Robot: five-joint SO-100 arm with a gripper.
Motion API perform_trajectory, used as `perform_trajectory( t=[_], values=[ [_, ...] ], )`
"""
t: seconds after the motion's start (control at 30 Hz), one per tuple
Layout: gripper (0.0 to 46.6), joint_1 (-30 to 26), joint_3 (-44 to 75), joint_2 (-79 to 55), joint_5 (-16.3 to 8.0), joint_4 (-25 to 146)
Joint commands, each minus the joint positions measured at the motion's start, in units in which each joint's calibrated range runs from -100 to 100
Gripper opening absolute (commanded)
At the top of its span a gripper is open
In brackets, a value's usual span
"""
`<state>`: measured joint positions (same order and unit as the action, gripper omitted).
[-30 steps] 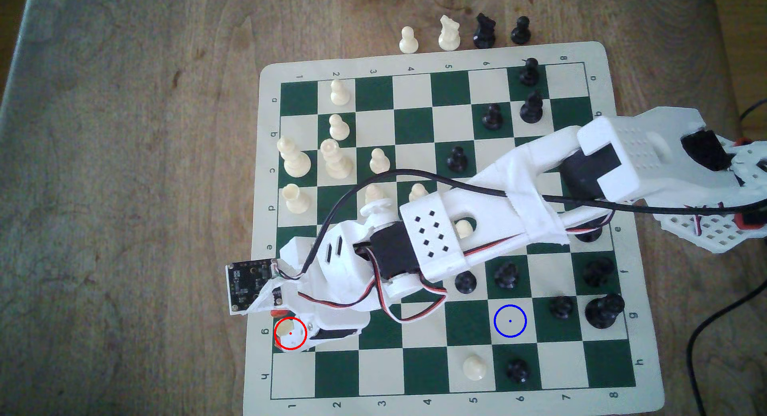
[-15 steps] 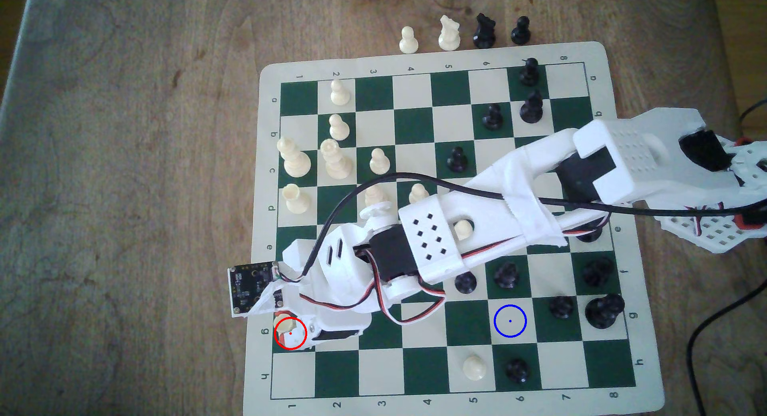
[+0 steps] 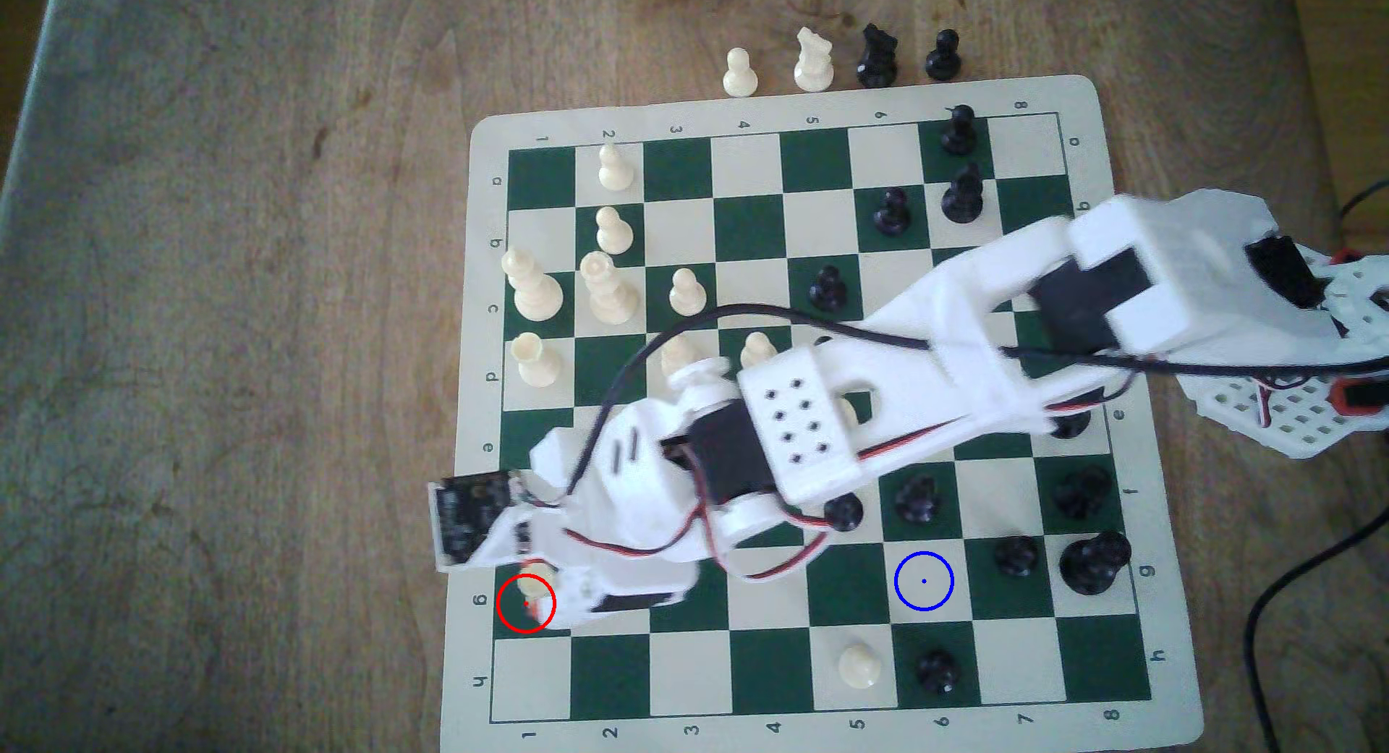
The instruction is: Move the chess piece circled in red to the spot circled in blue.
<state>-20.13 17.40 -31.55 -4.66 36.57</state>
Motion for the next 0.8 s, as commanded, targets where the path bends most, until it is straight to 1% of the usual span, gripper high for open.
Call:
perform_trajectory(
  t=[0.0,0.1,0.13,0.3,0.57,0.77],
  values=[
    [0.2,-1.34,-20.39,25.35,0.49,-4.47],
    [0.2,-1.81,-29.09,32.06,0.54,-6.11],
    [0.2,-2.43,-34.44,36.13,0.54,-6.43],
    [0.2,-4.23,-48.22,46.23,0.54,-7.83],
    [0.2,-5.95,-64.00,57.61,0.54,-9.46],
    [0.2,-7.99,-70.71,62.45,0.34,-8.97]
  ],
)
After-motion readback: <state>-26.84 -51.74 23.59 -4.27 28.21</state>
